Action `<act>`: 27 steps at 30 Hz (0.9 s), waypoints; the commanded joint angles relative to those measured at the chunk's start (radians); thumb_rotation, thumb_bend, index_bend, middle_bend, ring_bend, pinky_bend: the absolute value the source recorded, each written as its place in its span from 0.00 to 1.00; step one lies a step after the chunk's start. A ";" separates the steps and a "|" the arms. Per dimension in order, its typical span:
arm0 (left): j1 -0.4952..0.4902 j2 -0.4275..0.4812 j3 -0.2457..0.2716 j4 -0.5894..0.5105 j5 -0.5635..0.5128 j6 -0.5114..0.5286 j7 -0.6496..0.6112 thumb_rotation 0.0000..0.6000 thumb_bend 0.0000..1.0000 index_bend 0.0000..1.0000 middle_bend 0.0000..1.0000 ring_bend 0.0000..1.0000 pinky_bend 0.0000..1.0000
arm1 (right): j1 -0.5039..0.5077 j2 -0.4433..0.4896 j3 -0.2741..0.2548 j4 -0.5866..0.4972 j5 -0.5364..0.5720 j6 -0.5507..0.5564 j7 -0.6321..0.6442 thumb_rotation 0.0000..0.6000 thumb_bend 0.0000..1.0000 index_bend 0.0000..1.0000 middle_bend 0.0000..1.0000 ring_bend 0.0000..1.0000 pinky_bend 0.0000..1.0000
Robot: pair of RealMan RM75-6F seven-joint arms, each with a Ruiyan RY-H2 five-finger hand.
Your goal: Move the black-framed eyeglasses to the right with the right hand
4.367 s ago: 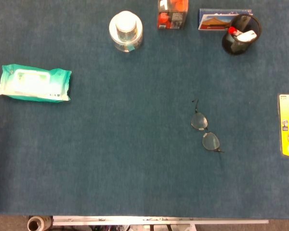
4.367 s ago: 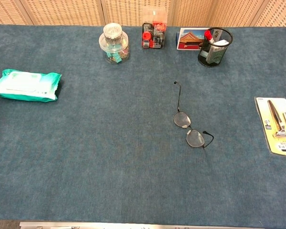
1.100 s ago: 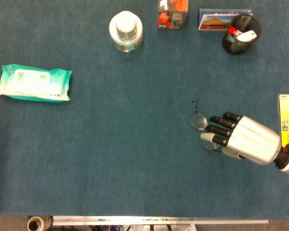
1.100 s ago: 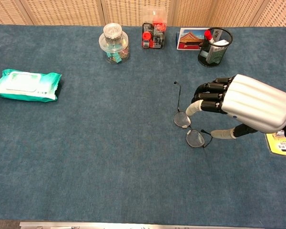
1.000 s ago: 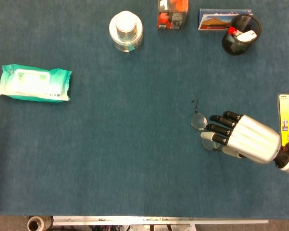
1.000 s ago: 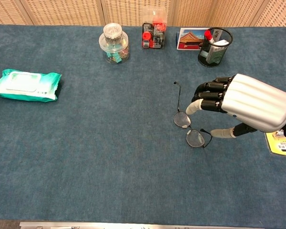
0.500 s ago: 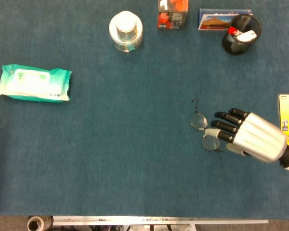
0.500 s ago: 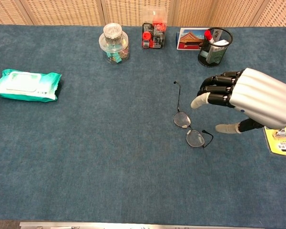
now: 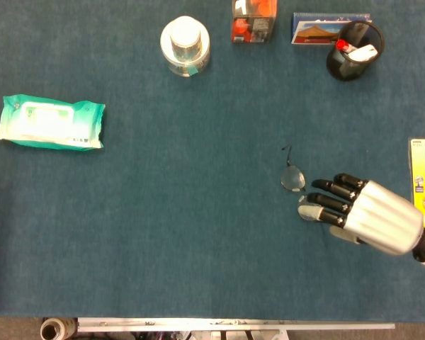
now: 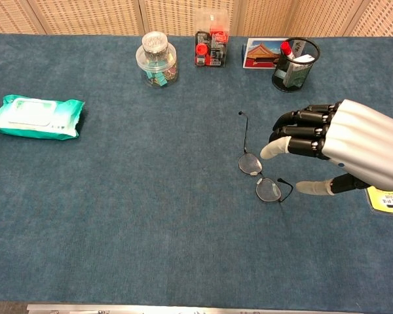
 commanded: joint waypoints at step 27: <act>0.010 0.021 0.002 -0.010 0.016 0.017 -0.040 1.00 0.34 0.47 0.57 0.42 0.52 | 0.049 -0.174 0.034 0.216 0.121 -0.092 0.112 1.00 0.00 0.37 0.42 0.31 0.47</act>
